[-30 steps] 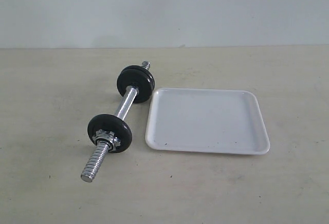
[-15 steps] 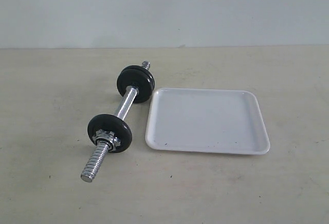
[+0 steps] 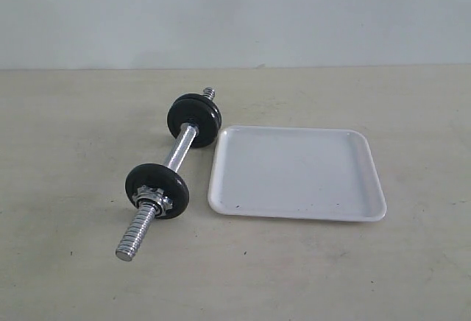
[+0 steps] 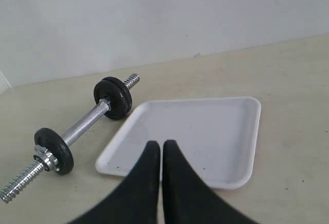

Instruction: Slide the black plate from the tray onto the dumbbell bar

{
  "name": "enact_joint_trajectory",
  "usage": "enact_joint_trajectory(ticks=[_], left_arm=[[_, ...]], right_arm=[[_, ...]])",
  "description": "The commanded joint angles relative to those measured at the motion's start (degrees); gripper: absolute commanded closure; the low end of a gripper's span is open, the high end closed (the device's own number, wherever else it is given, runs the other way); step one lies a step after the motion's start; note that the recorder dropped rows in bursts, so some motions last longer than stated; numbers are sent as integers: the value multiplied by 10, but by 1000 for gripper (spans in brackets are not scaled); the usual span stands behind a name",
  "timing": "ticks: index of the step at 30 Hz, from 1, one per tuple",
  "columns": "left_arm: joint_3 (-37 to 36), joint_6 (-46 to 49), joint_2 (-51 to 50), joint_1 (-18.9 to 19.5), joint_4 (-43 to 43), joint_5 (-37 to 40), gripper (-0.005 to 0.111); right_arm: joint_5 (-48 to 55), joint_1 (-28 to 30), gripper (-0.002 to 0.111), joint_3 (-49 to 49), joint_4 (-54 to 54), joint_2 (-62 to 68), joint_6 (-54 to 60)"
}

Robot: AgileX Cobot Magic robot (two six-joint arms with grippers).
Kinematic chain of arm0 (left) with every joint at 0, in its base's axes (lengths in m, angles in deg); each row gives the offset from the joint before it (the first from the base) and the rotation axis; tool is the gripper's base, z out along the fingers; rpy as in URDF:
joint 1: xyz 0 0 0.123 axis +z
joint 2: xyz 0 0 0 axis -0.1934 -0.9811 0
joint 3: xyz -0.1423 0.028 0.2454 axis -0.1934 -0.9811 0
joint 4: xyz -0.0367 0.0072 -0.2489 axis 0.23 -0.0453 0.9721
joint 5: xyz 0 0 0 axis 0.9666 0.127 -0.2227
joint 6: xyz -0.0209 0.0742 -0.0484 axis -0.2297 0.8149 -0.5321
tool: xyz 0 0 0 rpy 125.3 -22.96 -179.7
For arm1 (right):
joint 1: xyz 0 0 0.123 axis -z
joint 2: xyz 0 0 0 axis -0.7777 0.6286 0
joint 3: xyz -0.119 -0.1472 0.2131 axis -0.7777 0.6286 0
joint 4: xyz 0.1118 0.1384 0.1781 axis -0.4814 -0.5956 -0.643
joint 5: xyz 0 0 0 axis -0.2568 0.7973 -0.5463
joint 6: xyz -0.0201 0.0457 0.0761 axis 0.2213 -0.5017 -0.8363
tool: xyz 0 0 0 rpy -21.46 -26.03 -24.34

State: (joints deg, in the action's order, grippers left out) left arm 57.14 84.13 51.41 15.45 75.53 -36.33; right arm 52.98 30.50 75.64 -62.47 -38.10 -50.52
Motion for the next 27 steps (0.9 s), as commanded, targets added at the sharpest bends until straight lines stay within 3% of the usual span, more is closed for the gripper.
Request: enact_joint_trajectory(ticks=[1,16,27], left_arm=[[-2,-2,2,-16,-2,1,102],[-2,-3,2,-15,3,9,102],[-2,-3,2,-35,2,10,102]], right_arm=[[-6,0,109,0,1,0,-1],[-6,0,109,0,1,0,-1],[-6,0,109,0,1,0,-1]])
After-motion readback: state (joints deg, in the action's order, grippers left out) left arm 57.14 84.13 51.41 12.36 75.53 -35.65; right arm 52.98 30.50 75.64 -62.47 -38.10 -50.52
